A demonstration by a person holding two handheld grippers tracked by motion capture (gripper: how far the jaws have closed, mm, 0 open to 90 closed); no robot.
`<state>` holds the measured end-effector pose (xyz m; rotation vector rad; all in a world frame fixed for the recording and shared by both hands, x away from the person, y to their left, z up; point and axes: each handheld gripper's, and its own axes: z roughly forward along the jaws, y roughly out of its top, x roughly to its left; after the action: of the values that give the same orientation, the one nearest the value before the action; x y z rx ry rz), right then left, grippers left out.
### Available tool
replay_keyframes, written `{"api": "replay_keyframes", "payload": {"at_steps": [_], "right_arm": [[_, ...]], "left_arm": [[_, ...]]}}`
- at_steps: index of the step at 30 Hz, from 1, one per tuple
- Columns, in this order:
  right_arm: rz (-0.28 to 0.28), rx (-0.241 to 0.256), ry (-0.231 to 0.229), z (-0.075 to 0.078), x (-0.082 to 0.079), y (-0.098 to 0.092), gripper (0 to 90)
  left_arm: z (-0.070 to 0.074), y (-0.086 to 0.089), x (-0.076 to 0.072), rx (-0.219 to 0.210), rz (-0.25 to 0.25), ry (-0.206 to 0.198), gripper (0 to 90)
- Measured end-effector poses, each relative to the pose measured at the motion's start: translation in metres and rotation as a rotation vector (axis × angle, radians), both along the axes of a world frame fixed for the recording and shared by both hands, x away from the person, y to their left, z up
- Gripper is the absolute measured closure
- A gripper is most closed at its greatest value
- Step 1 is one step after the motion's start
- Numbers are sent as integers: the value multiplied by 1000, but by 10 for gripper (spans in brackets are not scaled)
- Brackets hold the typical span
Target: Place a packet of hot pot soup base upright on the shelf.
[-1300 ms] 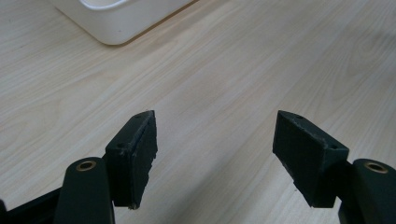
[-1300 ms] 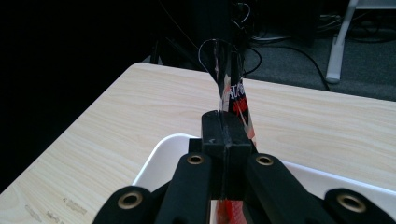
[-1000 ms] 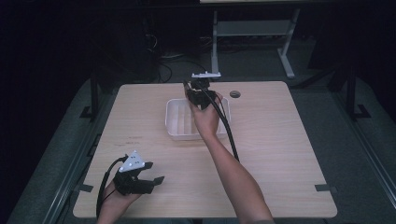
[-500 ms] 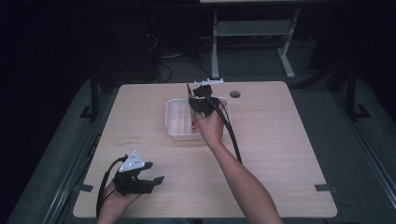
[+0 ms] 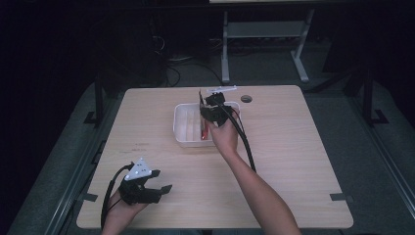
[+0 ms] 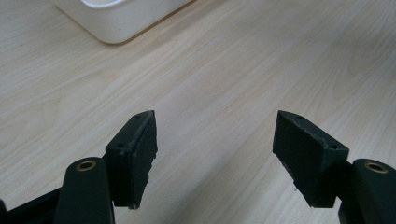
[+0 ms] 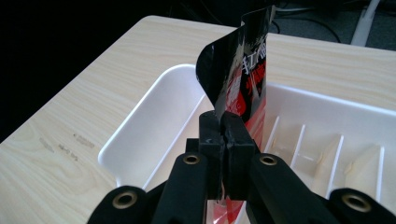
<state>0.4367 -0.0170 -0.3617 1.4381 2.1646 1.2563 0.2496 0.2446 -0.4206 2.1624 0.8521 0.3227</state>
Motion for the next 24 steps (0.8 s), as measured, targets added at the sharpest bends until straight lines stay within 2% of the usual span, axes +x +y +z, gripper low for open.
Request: {"api": "replay_keyframes", "payload": {"at_steps": [24], "right_arm": [[50,-6,55,-7,-4,-8,856]], "left_arm": [[-1,-1,0,1,-2,5,301]]}}
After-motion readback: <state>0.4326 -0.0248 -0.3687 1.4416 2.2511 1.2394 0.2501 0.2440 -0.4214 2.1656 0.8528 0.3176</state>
